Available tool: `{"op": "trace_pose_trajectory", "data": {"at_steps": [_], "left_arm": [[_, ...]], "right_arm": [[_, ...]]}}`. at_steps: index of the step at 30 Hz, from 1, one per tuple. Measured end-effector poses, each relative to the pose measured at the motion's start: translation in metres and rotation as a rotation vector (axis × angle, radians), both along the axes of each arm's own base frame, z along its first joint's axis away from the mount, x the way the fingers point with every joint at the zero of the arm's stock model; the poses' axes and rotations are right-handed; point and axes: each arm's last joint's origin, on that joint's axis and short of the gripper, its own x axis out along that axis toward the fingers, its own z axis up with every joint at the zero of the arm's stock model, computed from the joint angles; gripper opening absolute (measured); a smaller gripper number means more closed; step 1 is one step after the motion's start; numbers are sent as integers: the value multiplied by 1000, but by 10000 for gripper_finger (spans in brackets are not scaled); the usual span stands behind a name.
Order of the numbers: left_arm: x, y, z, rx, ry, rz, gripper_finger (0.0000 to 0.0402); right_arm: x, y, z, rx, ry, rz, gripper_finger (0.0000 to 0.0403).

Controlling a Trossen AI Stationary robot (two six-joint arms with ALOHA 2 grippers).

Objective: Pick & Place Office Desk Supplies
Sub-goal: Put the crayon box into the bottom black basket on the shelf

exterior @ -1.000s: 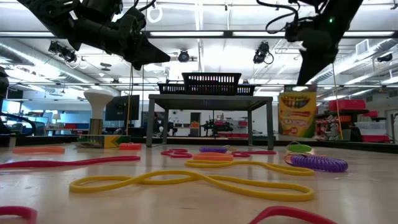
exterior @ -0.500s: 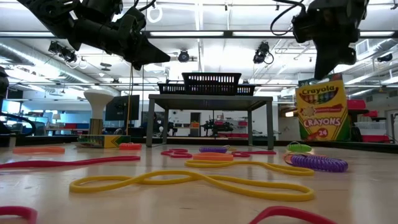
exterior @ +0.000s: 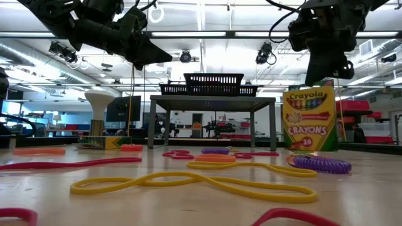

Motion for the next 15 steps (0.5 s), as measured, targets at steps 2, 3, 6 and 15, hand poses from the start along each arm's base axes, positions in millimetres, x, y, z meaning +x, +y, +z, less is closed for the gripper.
{"op": "trace_pose_trajectory", "data": {"at_steps": [2,3,6,15], "left_arm": [[0,0,0,0,0,0,13],[0,0,0,0,0,0,13],[0,0,0,0,0,0,13],[0,0,0,0,-1,0,13]], "right_arm": [[0,0,0,0,3,0,5],[0,0,-1,0,5,-1,5],[1,0,-3,-2,15,-2,5],[6,1,-8,-4,29,-1,5]]}}
